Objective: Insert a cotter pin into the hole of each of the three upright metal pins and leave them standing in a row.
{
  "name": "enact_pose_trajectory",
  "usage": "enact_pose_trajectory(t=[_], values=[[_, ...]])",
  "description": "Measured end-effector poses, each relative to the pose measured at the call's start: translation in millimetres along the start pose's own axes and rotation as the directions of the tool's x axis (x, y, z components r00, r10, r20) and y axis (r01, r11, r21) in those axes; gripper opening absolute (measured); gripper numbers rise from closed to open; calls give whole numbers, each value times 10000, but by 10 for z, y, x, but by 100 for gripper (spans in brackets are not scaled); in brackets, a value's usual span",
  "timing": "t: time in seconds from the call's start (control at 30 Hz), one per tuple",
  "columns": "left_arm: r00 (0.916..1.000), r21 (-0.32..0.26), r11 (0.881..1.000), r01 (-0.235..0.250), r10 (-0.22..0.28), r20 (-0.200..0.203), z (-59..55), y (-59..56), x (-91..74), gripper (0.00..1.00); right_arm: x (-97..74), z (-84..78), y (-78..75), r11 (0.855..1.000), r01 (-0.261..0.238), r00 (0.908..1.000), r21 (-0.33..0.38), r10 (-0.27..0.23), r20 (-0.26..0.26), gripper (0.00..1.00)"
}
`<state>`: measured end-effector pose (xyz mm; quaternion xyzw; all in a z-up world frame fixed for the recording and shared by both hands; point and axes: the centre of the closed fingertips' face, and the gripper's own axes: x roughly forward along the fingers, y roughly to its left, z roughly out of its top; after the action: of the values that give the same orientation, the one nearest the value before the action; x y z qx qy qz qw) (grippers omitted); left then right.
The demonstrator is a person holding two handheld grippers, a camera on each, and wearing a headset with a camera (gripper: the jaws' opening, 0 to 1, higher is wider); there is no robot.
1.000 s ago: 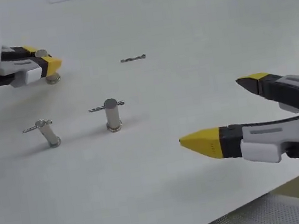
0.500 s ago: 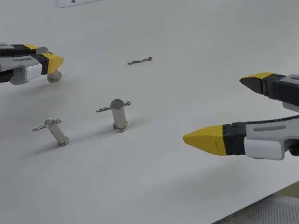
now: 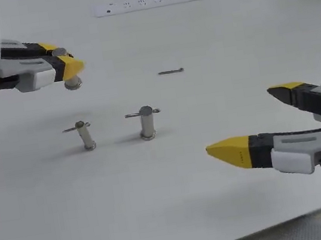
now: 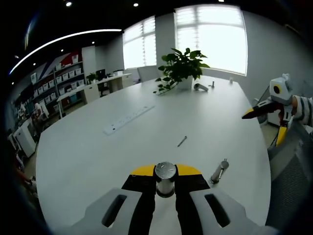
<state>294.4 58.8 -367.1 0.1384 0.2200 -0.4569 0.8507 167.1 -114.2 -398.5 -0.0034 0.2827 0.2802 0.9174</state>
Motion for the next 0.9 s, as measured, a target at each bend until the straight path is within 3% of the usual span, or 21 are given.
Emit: enact_pose_trajectory(t=[0.1, 0.3, 0.37, 0.53, 0.67, 0.8, 0.83, 0.87, 0.9], values=[[9999, -17, 10000, 82, -81, 110, 17, -41, -44, 10, -8, 9, 32, 9999, -90, 10000, -102, 90, 37, 96], [9994, -33, 9996, 279, -278, 224, -18, -335, -138, 10, -33, 3, 73, 9995, -202, 9998, -224, 204, 78, 96], [9992, -28, 9995, 321, -320, 228, -39, -357, -129, 10, -44, -7, 78, 9995, -219, 9997, -248, 221, 84, 96], [9988, -11, 9990, 445, -445, 181, -95, -567, -157, 10, -63, -33, 85, 9994, -243, 9997, -259, 245, 88, 96], [9976, -132, 9978, 651, -648, 228, -126, -590, -114, 10, -57, -32, 103, 9992, -294, 9995, -270, 298, 145, 96], [9954, -139, 9953, 958, -959, -53, -270, -900, -65, 10, -57, -21, 127, 9987, -373, 9991, -349, 380, 187, 96], [9949, -140, 9949, 999, -1000, -100, -291, -925, -52, 10, -60, -22, 131, 9986, -394, 9990, -346, 401, 190, 96], [9941, -153, 9941, 1073, -1075, -152, -265, -1094, -40, 10, -63, -22, 131, 9987, -389, 9990, -340, 397, 208, 96], [9936, -215, 9936, 1110, -1114, -197, -278, -1131, -28, 10, -68, -23, 127, 9987, -381, 9989, -328, 389, 243, 96]])
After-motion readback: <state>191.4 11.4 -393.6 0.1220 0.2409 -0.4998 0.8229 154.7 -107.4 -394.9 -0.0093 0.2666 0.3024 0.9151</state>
